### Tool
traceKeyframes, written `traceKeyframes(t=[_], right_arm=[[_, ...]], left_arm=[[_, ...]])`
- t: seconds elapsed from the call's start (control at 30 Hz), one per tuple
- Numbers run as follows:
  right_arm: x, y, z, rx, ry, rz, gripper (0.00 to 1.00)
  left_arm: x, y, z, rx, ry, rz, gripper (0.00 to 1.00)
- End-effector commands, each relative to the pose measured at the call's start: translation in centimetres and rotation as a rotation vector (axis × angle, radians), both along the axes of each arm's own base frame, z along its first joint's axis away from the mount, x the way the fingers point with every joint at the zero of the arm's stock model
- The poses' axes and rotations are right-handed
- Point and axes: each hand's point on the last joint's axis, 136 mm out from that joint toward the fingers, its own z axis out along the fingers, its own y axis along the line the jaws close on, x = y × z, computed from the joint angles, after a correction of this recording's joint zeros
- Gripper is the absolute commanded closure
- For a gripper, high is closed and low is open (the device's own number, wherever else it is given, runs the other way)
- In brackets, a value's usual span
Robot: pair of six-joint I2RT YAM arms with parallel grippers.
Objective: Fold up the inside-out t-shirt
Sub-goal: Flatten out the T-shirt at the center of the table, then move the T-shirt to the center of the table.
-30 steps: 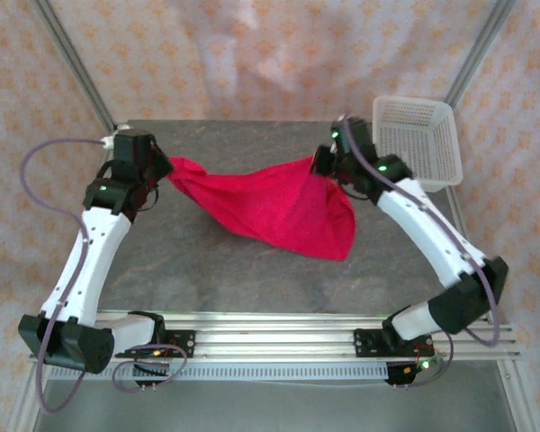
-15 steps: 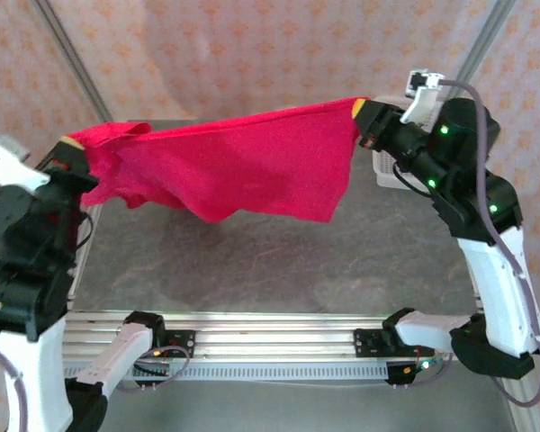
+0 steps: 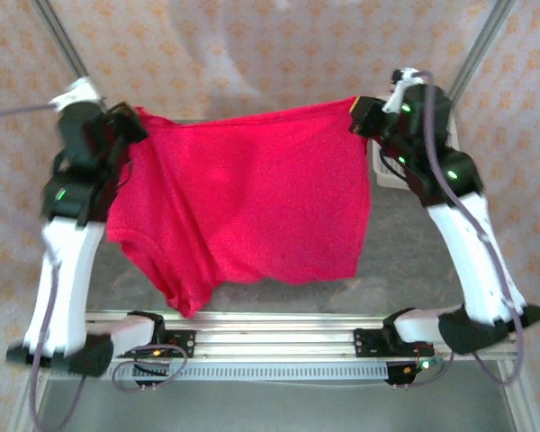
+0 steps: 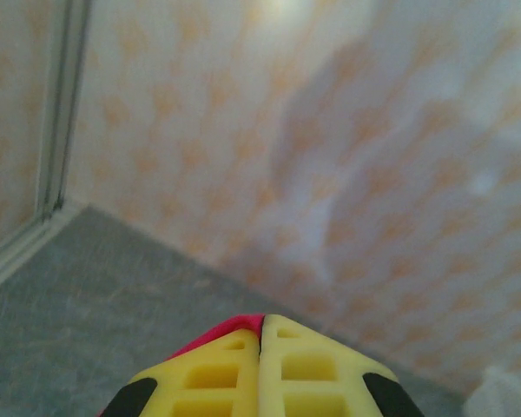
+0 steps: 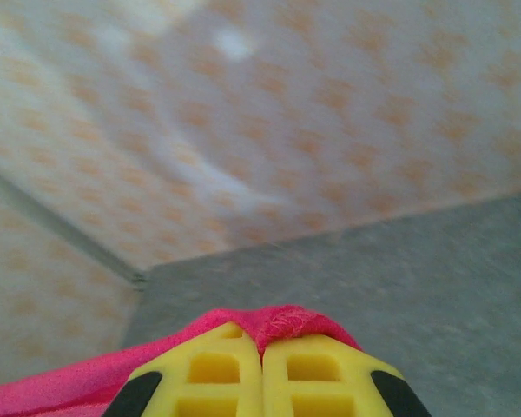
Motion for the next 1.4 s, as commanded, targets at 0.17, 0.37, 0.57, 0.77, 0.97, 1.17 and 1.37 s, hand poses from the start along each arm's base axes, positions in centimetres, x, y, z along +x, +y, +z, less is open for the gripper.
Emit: traceKeyframes(t=[0.17,0.37,0.57,0.77,0.97,1.17,1.37], right_arm=[[11.3,-6.2,-15.8,-0.139,0.384,-0.273,0.39],[10.7,-3.1,-20.6,-0.149,0.516,-0.167,0.35],[5.3,4.1,-25.7,-0.064,0.622,0.066,0.36],[-1.8,7.8,-32.9,-0.043,0.768,0.153,0.37],[-4.1,5.6,-38.6,-0.086,0.861,0.068,0.37],[-0.1,2.0,-42.9,-0.092,0.937,-0.062,0.38],[8.0,-0.6,-43.7,-0.128,0.920,-0.155,0.39]], left_arm=[[14.9,0.7,-13.2,0.056,0.461,0.050,0.00],[12.2,-0.5,-15.3,-0.012,0.560,0.014,0.00],[3.5,-4.5,-21.8,-0.232,0.538,-0.130,0.18],[-4.3,-3.4,-29.1,-0.214,0.697,-0.079,0.31],[-4.9,-3.5,-34.6,-0.209,0.804,-0.084,0.32],[0.7,-3.1,-39.2,-0.225,0.900,-0.069,0.33],[8.5,-1.9,-42.4,-0.204,0.968,-0.039,0.37]])
